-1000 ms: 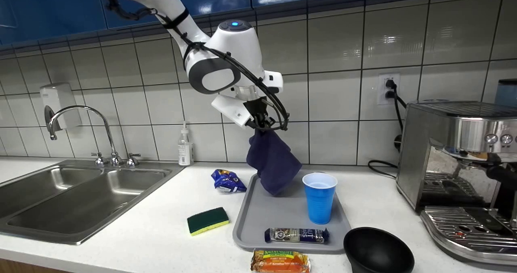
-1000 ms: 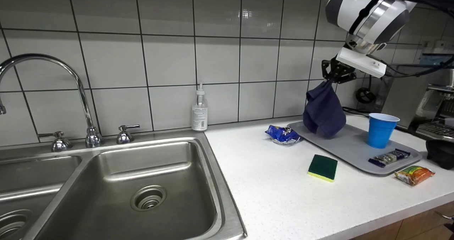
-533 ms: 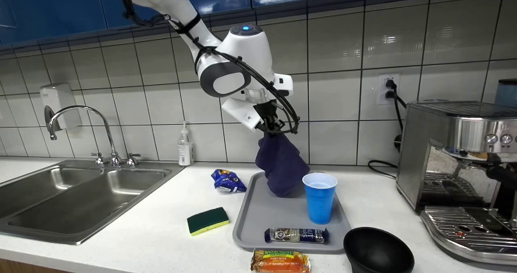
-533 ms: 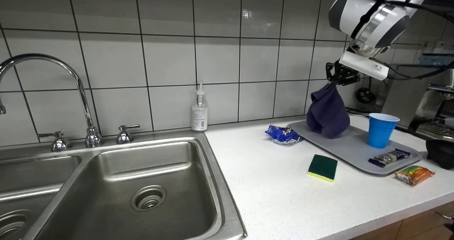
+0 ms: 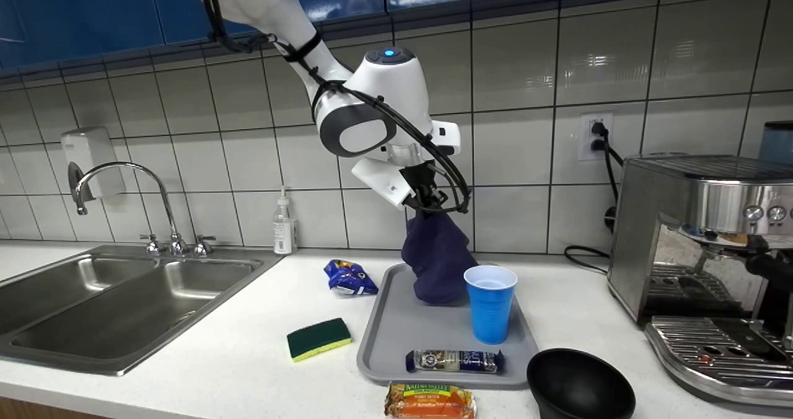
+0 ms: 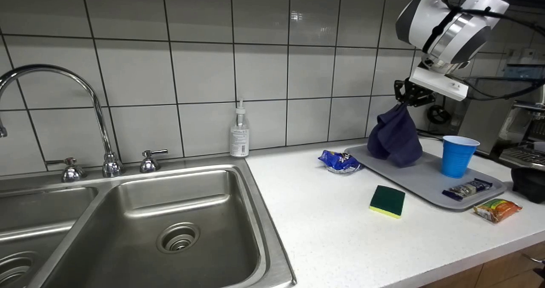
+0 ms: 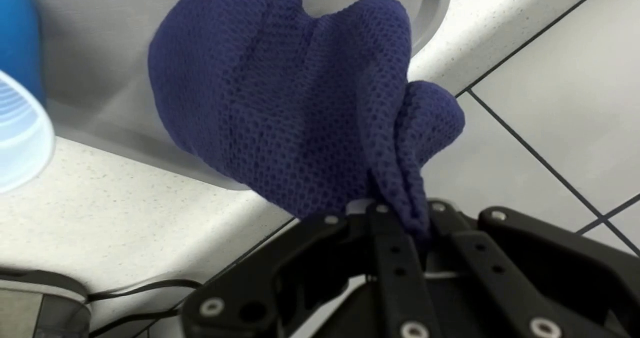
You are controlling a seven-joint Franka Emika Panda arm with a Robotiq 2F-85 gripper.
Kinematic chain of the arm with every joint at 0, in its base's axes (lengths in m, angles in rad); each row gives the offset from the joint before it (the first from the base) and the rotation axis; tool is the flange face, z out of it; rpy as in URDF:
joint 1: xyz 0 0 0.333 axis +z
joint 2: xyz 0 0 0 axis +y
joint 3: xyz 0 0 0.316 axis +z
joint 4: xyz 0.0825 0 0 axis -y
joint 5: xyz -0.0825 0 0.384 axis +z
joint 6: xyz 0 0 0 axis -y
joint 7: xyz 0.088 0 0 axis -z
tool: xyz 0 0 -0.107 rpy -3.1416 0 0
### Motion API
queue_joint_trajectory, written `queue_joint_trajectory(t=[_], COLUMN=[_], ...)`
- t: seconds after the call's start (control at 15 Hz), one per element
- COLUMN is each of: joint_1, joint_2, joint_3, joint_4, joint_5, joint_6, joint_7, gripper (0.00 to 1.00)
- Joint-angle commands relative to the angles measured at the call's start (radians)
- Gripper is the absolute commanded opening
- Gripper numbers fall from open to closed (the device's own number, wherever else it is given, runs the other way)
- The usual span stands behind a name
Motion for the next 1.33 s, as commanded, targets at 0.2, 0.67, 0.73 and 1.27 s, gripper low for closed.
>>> queue_joint_trajectory(t=[0.2,0.67,0.73,1.27], joint_1=[-0.006,0.001,0.002,0.009], joint_2=[0.061,0.094,0.095,0.096], joint_3=[-0.023,-0.045,-0.046,-0.05], joint_4=[0.067,0.082,0.082,0.077], joint_5=[-0.014,-0.019,-0.019,-0.022], joint_6=[-0.022,-0.022,-0.021,-0.02], joint_7=[0.018,0.027,0.027,0.03], gripper=[0.02,0.02,0.02,0.76])
